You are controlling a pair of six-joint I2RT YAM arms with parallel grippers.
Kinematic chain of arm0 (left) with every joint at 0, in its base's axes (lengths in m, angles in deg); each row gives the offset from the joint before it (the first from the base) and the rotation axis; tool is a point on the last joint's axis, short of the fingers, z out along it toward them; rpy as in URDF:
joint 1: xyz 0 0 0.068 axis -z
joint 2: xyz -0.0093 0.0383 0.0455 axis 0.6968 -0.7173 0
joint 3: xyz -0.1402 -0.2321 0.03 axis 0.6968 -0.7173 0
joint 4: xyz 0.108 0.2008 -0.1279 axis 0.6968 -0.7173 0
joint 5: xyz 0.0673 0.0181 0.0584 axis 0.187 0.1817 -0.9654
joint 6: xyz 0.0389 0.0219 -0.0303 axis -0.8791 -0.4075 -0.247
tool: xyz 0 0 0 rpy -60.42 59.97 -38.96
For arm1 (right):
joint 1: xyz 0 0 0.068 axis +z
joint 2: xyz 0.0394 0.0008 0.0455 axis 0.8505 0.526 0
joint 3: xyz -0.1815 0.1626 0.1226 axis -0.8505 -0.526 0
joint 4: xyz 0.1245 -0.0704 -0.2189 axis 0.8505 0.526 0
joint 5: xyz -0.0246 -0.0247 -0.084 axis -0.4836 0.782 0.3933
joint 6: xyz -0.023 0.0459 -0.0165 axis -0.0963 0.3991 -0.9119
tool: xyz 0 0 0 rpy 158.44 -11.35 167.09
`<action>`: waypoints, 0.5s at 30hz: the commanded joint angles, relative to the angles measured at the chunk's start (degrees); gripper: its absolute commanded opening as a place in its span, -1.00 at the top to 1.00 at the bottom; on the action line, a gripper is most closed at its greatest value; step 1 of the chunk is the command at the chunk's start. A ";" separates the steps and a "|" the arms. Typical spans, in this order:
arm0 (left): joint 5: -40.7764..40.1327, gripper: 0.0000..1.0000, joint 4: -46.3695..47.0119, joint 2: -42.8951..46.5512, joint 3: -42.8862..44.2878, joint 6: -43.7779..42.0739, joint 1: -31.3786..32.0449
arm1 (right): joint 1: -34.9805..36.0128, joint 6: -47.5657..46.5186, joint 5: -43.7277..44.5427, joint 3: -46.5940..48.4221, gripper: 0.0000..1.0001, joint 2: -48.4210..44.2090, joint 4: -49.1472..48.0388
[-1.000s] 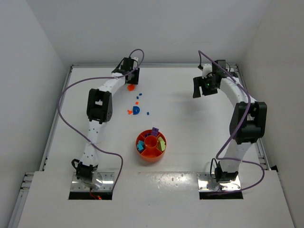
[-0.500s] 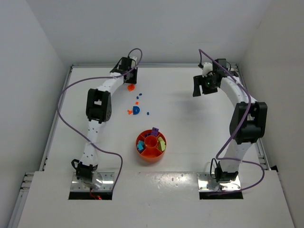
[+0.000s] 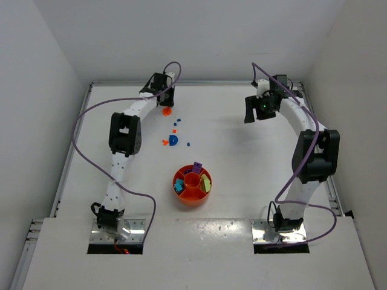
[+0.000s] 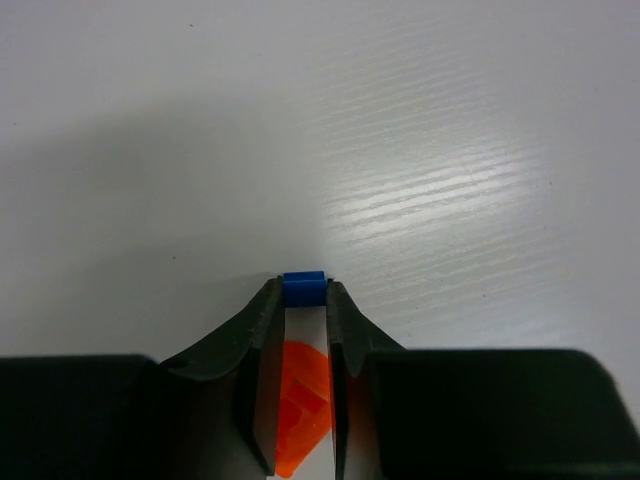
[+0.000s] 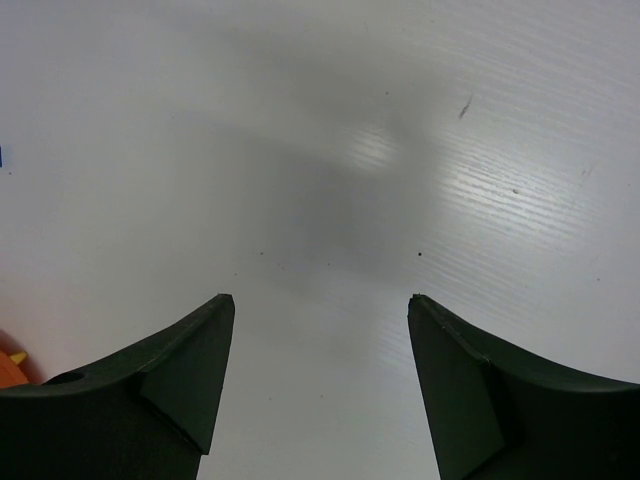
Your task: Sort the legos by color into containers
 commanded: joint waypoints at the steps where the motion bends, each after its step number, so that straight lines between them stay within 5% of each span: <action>1: 6.41 0.97 -0.42 4.00 -3.23 -2.31 -0.49 | 0.54 0.61 -0.93 1.76 -0.41 0.36 -1.25; 7: 17.77 0.99 15.46 28.42 -28.97 -2.84 -0.49 | -0.07 -1.50 -2.07 -1.66 -0.36 -2.27 -0.55; 15: 31.23 0.99 10.14 52.95 -45.59 -7.40 -2.34 | -0.78 -3.43 -3.83 -6.94 -0.33 -6.85 -1.69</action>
